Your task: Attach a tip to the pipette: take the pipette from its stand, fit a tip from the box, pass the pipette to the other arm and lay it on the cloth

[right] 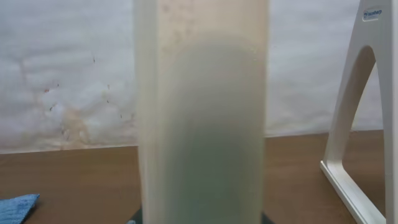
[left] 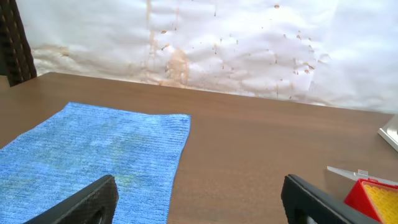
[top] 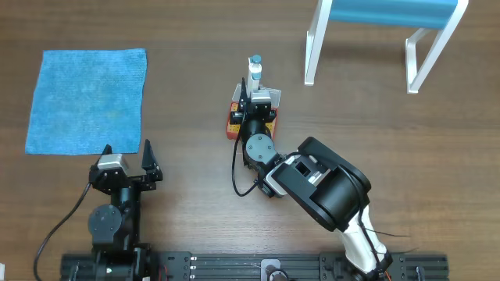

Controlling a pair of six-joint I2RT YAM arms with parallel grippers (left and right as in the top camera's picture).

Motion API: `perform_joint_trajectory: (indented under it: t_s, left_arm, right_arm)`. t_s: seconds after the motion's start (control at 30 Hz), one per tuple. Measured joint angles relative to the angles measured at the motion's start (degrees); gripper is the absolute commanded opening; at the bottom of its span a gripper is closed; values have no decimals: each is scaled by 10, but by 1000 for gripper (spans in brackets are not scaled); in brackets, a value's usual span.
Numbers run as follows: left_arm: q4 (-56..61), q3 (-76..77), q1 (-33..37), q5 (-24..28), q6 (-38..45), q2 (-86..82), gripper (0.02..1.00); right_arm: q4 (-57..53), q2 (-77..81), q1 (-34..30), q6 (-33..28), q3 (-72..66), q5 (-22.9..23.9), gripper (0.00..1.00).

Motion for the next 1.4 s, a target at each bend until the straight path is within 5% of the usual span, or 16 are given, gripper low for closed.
perform_joint_trajectory:
  t_s: [0.73, 0.93, 1.07, 1.17, 1.27, 1.4]
  left_arm:
    - [0, 0, 0, 0, 0, 0, 853]
    - [0, 0, 0, 0, 0, 0, 853]
    - [0, 0, 0, 0, 0, 0, 853]
    - [0, 0, 0, 0, 0, 0, 853]
    - [0, 0, 0, 0, 0, 0, 853]
    - [0, 0, 0, 0, 0, 0, 853]
  right_arm:
    - [-50, -231, 15, -98, -42, -13, 73]
    - [-83, -385, 102, -196, -44, 16, 73]
    - [-244, -473, 161, -205, -50, 41, 73]
    - [-374, -535, 156, -159, -56, -22, 73]
    - [-475, -613, 48, -67, -57, -196, 73]
    - [-525, -630, -73, 30, -57, -359, 73]
